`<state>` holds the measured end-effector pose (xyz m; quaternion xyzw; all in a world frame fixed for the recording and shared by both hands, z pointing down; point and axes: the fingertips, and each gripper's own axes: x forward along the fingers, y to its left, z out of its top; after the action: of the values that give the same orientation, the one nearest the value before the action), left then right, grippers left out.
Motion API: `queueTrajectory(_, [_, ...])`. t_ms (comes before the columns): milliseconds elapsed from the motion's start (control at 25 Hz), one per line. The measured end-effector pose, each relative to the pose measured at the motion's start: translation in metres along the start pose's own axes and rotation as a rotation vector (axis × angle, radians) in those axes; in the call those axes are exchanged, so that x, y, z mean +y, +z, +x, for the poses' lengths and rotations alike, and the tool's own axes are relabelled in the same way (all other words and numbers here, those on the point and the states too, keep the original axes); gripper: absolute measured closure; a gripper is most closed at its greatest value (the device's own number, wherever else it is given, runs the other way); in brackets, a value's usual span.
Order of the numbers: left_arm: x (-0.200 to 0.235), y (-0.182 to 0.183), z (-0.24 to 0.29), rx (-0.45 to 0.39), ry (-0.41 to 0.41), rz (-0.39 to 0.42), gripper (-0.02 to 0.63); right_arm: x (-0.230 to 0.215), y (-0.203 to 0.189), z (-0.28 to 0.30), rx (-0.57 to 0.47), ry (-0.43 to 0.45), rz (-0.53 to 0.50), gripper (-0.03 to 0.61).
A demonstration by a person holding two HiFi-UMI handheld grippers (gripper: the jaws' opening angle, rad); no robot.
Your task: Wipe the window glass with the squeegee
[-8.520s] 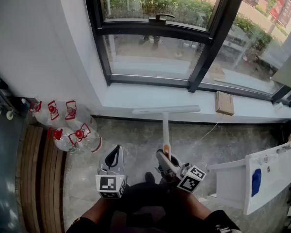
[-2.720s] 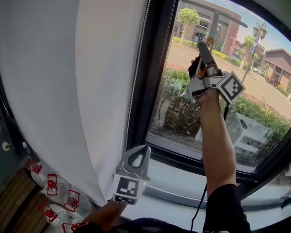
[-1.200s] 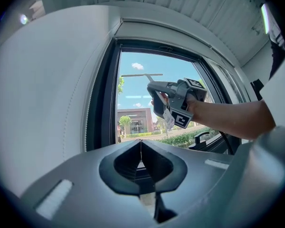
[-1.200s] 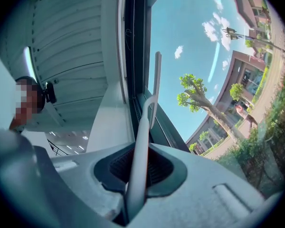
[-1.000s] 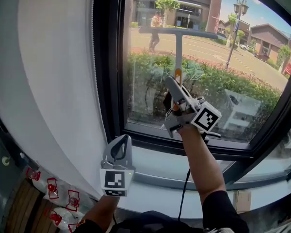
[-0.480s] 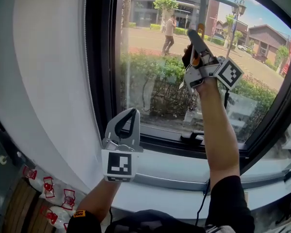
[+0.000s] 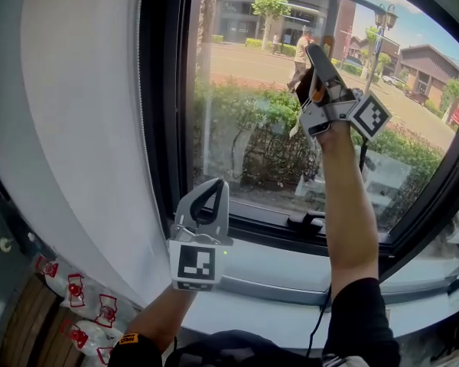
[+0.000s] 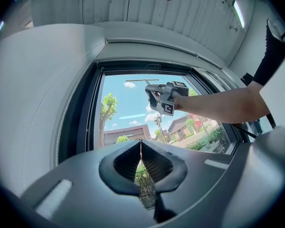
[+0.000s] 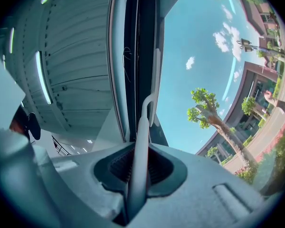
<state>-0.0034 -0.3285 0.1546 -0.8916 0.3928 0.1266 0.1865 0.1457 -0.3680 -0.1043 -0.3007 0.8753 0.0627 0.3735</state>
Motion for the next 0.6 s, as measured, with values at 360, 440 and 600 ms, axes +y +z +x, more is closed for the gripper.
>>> queueTrajectory(360, [-0.036, -0.047, 0.005, 0.100, -0.075, -0.082, 0.611, -0.003, -0.078, -0.081, 0.033, 0.000, 0.117, 0.543])
queueTrajectory(440, [-0.042, -0.058, 0.003, 0.114, -0.077, -0.115, 0.611, -0.003, -0.102, -0.103, 0.043, -0.014, 0.149, 0.543])
queueTrajectory(600, [-0.049, -0.079, -0.004, 0.143, -0.065, -0.141, 0.611, -0.002, -0.141, -0.140, 0.061, -0.049, 0.201, 0.543])
